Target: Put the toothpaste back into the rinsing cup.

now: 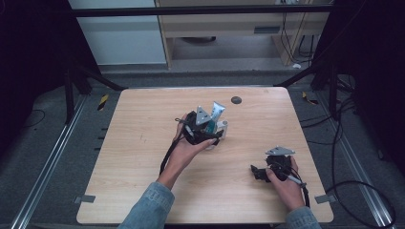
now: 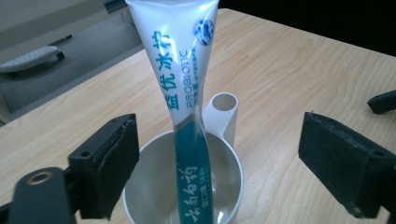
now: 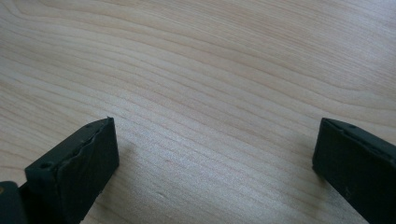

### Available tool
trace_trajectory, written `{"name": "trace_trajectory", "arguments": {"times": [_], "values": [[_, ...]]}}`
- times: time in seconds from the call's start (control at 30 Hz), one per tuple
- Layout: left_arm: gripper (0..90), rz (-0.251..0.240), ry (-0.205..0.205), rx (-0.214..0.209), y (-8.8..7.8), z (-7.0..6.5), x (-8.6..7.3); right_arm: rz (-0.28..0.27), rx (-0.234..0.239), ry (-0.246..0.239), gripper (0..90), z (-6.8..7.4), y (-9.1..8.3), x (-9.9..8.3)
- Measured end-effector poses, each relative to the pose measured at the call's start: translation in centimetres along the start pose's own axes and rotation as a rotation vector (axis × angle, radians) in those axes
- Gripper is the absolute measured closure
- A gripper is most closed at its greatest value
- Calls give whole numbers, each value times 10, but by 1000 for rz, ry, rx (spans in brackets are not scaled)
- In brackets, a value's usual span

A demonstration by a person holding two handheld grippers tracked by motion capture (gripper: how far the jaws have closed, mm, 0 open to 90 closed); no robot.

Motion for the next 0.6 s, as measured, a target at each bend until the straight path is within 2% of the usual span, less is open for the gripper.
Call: {"name": "trace_trajectory", "arguments": {"times": [0.33,0.43,0.5,0.6], "values": [[92,0,-16,-14,-14,-3,-6,0,0,0,6,0,0,0],[92,14,-25,-13,-18,-4,-7,0,0,0,6,0,0,0],[90,15,-36,-27,-21,-5,-8,0,0,0,6,0,0,0],[87,41,-29,-24,-25,-8,-11,0,0,-1,6,0,0,0]]}}
Point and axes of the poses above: each handheld gripper's, and its own axes: y roughly forward along the jaws, x roughly out of its top, z roughly to its left, the point moved 4 cm from there along y, roughly forward along the jaws, and after that the axes turned 11 degrees about y, right-handed, at the moved point
